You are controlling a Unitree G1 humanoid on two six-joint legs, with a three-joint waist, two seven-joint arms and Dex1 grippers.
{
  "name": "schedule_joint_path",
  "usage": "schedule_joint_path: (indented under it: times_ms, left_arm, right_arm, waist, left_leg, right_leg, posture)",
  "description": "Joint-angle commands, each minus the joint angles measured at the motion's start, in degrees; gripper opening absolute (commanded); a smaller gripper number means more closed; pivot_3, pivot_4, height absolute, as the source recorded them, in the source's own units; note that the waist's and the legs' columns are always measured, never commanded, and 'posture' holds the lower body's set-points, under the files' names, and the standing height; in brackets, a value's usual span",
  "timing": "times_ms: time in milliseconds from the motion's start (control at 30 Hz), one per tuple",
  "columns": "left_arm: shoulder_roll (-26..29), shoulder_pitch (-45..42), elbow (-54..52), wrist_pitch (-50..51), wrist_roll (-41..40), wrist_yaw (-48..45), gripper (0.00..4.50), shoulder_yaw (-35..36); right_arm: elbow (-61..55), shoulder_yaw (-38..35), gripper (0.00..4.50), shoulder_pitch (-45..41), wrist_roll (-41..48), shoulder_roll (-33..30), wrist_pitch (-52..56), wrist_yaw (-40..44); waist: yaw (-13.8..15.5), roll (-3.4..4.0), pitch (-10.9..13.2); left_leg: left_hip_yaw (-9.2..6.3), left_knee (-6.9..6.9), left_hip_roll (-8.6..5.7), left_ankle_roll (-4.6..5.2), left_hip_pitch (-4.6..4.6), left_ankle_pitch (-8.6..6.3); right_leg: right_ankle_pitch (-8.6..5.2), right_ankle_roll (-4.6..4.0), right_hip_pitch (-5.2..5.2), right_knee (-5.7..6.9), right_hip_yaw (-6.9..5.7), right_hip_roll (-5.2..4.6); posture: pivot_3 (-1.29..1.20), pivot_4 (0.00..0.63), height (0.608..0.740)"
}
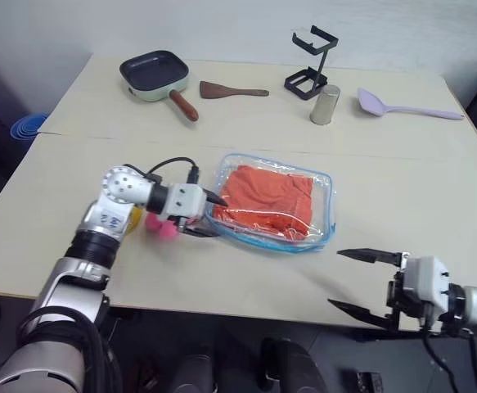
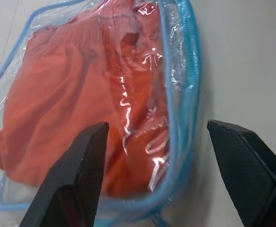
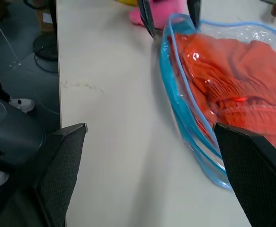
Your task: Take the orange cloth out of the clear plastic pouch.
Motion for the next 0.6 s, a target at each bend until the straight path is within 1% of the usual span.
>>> schedule_joint_path:
  times_ms: [33,233,300,333,400,467,533,600]
  left_arm:
    - [0.0,-1.7,2.8,-4.0,1.9,1.0,2.64,-0.5]
    - [-1.2,-2.8,5.7,-5.0,2.0,0.6,0.83,-0.5]
    - [-2.8,-2.7,4.5,0.2,-1.8,-0.4,0.21,1.5]
    - [-3.7,-2.4,2.7,6.5,-4.9,-0.9,0.02,3.0]
    - [-4.4,-1.8,-0.7,16.4,-8.8,-2.7,0.02,4.5]
    - [-4.8,-1.0,-5.3,27.2,-12.7,-3.5,0.02,5.7]
    - [-5.0,-0.4,-9.4,36.3,-15.1,-3.1,0.02,6.2]
    - [-5.3,-0.1,-11.6,41.5,-15.7,-1.0,0.02,6.5]
  right_arm:
    - [-2.6,0.1,4.5,0.1,-1.4,1.3,-0.3,-1.6]
    - [-3.0,0.4,4.5,1.3,-3.4,2.0,-1.4,-1.7]
    - [-4.2,0.8,4.5,1.3,-3.4,2.3,-0.5,-2.4]
    - [-6.0,1.7,4.5,1.2,-2.4,2.4,1.4,-3.2]
    - [-8.9,3.1,4.5,0.9,-1.1,2.3,4.6,-4.2]
    - [-12.9,6.5,4.5,-0.5,1.0,2.2,10.8,-6.8]
    - [-15.4,11.1,4.5,-4.5,1.8,3.3,17.5,-10.7]
    - [-14.9,15.4,4.5,-10.6,-0.1,5.1,24.5,-15.8]
  waist:
    - [0.0,0.0,0.0]
    - [0.1,0.0,0.0]
    - [0.1,0.0,0.0]
    - [0.1,0.0,0.0]
    - [0.1,0.0,0.0]
    - [0.1,0.0,0.0]
    - [-0.2,0.0,0.0]
    - [-0.3,0.0,0.0]
  left_leg:
    - [0.0,0.0,0.0,0.0,-0.01,0.0]
    - [-0.02,0.01,-0.03,0.04,-0.01,0.02]
    - [-0.02,0.01,-0.04,0.05,-0.01,0.02]
    - [-0.02,0.01,-0.05,0.06,-0.01,0.03]
    - [-0.07,0.03,-0.05,0.07,-0.05,0.04]
    - [-0.1,0.03,-0.05,0.07,-0.05,0.04]
    - [-0.12,0.04,-0.04,0.07,-0.05,0.04]
    - [-0.13,0.07,-0.02,0.06,-0.02,0.04]
  right_leg:
    - [0.0,0.0,0.0,-0.01,-0.01,0.0]
    - [0.01,0.01,0.01,0.0,-0.02,-0.02]
    - [0.01,0.02,0.01,-0.01,-0.02,-0.03]
    - [0.02,0.03,0.01,0.0,-0.02,-0.03]
    - [0.02,0.03,0.01,0.0,-0.04,-0.04]
    - [0.02,0.04,0.01,-0.01,-0.04,-0.04]
    - [0.02,0.04,0.01,0.0,-0.03,-0.04]
    - [0.03,0.03,0.01,0.03,0.01,-0.03]
  posture:
    - [0.0,0.15,0.74]
    - [0.0,0.15,0.74]
    - [0.0,0.15,0.74]
    - [0.0,0.15,0.74]
    - [0.0,0.15,0.74]
    - [0.0,0.15,0.74]
    - [0.0,0.15,0.74]
    - [0.0,0.15,0.74]
